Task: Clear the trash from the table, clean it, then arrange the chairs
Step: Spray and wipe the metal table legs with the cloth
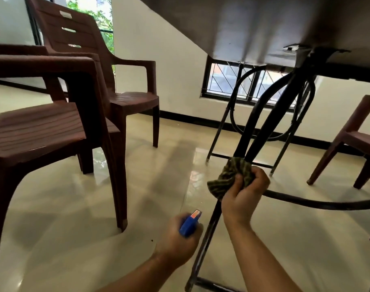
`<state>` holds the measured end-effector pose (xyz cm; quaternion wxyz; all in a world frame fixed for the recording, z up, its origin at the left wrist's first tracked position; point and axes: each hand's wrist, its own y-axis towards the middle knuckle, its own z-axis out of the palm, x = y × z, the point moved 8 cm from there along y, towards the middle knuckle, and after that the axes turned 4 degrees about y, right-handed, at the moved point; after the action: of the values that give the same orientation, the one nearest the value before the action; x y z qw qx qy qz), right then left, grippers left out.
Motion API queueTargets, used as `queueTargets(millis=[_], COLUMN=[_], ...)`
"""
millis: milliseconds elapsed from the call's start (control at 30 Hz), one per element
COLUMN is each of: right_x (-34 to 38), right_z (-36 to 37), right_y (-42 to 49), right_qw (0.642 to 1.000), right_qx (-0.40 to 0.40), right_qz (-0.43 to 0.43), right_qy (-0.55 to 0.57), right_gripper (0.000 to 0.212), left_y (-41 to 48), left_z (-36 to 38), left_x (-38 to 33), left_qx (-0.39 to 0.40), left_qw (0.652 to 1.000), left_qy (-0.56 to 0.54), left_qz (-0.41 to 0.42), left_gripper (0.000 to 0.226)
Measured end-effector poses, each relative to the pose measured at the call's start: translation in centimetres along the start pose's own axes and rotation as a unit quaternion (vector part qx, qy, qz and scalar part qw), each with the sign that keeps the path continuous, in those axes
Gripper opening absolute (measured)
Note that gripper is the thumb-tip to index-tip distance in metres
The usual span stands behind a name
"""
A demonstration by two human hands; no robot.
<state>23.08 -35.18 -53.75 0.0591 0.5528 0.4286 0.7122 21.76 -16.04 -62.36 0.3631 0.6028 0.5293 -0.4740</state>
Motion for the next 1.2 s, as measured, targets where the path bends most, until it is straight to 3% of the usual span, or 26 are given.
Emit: queueTargets(millis=[67,133,167,233,367,433,500,567,667,733,800,867,967,1000,1033,1100,1133,1200], right_x=[-3.7,-9.1,-10.5,-9.9,-1.7,-0.6,-3.4,-6.0,-5.7,-3.2,-3.9,-7.1,-10.1,-9.6,-8.3,-3.2,-0.8,2.2], right_z=[0.0,-0.8,-1.3,-1.9,-1.3,-0.2,-0.3,-1.5,-1.2,-0.8,-0.8,-2.8,-6.9,-7.4,-7.3,-5.8,-4.8,-2.3], right_y=[-0.7,-1.5,-1.9,-1.2,1.4,2.1,1.8,1.8,3.0,3.6,3.2,2.3,0.7,0.5,0.4,0.1,-0.3,-1.5], right_qw=[0.998,0.973,0.961,0.969,0.994,0.997,0.998,0.994,0.991,0.996,0.990,0.979,0.952,0.952,0.962,0.991,0.991,0.959], right_qx=[0.023,0.002,-0.009,-0.036,-0.097,-0.071,-0.033,0.009,0.042,0.049,0.085,0.097,0.038,0.023,0.032,0.083,0.120,0.202], right_qz=[0.062,0.231,0.276,0.238,0.036,-0.006,0.036,0.045,0.096,0.052,0.066,0.138,0.295,0.302,0.265,0.092,-0.008,-0.176], right_qy=[-0.017,0.002,-0.023,-0.054,0.018,0.029,-0.025,-0.097,-0.079,-0.062,-0.093,-0.117,-0.072,-0.053,-0.046,-0.056,-0.059,-0.092], right_gripper=[0.034,0.024,0.021,0.019,0.022,0.027,0.033,0.025,0.024,0.026,0.028,0.029,0.028,0.029,0.029,0.031,0.031,0.032], left_y=[-0.4,-0.9,-1.0,-1.1,-1.0,-0.7,-0.8,-1.2,-1.5,-1.7,-2.1,-2.3,-2.5,-2.5,-2.5,-2.6,-2.5,-2.5], left_z=[-0.2,-0.4,-0.5,-0.8,-1.0,-0.9,-0.4,0.1,0.6,0.9,1.2,1.5,1.9,2.0,1.9,1.7,1.8,2.0], left_x=[0.3,0.2,0.3,0.7,2.3,2.6,2.2,1.0,-0.6,-1.7,-2.2,-2.3,-2.0,-1.9,-1.7,-0.9,-0.4,0.2], left_qx=[0.010,0.017,0.017,0.022,0.032,0.032,0.033,0.035,0.035,0.030,0.019,0.017,0.033,0.035,0.031,0.024,0.029,0.048], left_qw=[1.000,1.000,1.000,1.000,0.999,0.999,0.999,0.999,0.998,0.997,0.998,0.998,0.998,0.998,0.999,0.999,0.999,0.999], left_qy=[0.001,-0.009,-0.014,-0.019,-0.012,-0.010,-0.016,-0.039,-0.054,-0.059,-0.050,-0.034,-0.017,-0.013,-0.010,-0.006,-0.001,0.026], left_qz=[-0.014,0.000,0.006,0.009,-0.032,-0.040,-0.029,-0.007,0.018,0.033,0.041,0.043,0.058,0.055,0.043,0.025,0.020,0.003], left_gripper=[0.023,0.021,0.021,0.024,0.032,0.034,0.030,0.024,0.021,0.019,0.025,0.027,0.015,0.016,0.020,0.027,0.027,0.027])
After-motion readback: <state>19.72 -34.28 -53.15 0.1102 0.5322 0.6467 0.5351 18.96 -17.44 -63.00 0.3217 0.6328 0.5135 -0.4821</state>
